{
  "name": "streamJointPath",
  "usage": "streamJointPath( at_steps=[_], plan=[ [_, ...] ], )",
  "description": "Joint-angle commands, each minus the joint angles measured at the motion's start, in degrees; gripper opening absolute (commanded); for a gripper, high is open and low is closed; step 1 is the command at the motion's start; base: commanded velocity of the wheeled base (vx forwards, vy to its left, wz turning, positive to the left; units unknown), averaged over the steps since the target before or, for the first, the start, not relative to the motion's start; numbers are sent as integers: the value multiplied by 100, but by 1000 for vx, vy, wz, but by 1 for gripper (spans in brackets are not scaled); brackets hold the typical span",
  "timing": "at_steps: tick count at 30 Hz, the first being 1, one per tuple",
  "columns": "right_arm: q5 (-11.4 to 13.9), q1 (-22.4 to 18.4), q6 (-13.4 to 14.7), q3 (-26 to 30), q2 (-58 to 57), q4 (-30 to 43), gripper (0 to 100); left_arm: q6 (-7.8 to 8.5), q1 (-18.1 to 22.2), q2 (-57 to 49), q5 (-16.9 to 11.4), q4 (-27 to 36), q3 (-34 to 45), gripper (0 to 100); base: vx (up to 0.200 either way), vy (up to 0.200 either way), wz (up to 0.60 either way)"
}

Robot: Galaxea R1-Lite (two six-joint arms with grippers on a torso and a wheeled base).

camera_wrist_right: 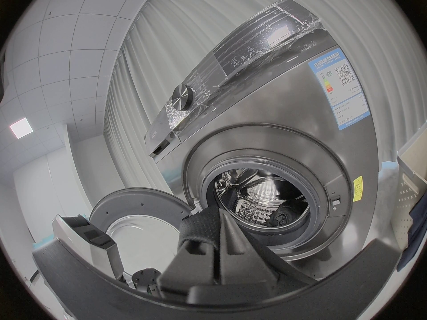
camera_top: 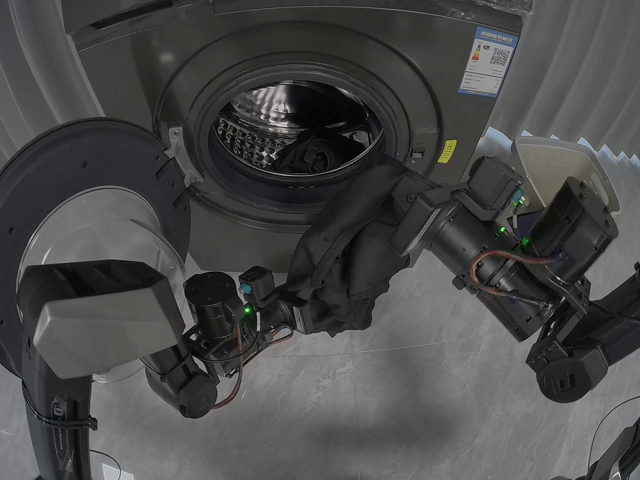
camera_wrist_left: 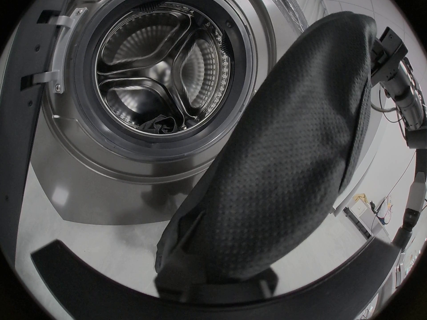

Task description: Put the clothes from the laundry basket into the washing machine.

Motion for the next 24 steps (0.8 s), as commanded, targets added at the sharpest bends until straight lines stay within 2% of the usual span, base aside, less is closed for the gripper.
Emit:
streamJointPath(
  at_steps=[1,4,6,8,12,16,20,24],
  plan=[
    [11,-76,159,262,-220,40,0,-4,96,-693,21,-10,343,0,0,0,0],
    [55,-164,414,781,-405,76,0,-39,122,-1642,21,-1,844,0,0,0,0],
    [126,-322,423,1168,-414,-12,0,-56,122,-2257,12,-1,1283,0,0,0,0],
    [328,-445,441,1502,-405,-21,0,-74,104,-2899,3,7,1696,0,0,0,0],
    [539,-577,406,1880,-378,-171,0,-83,122,-3435,21,7,2022,0,0,0,0],
    [521,-656,335,1950,-335,-461,0,-91,131,-3664,29,16,2022,0,0,0,0],
    [495,-946,221,1748,-88,-742,0,-83,131,-3681,152,7,1942,0,0,0,0],
    [468,-1104,116,1563,8,-751,0,-83,148,-3655,152,7,1942,0,0,0,0]
  ],
)
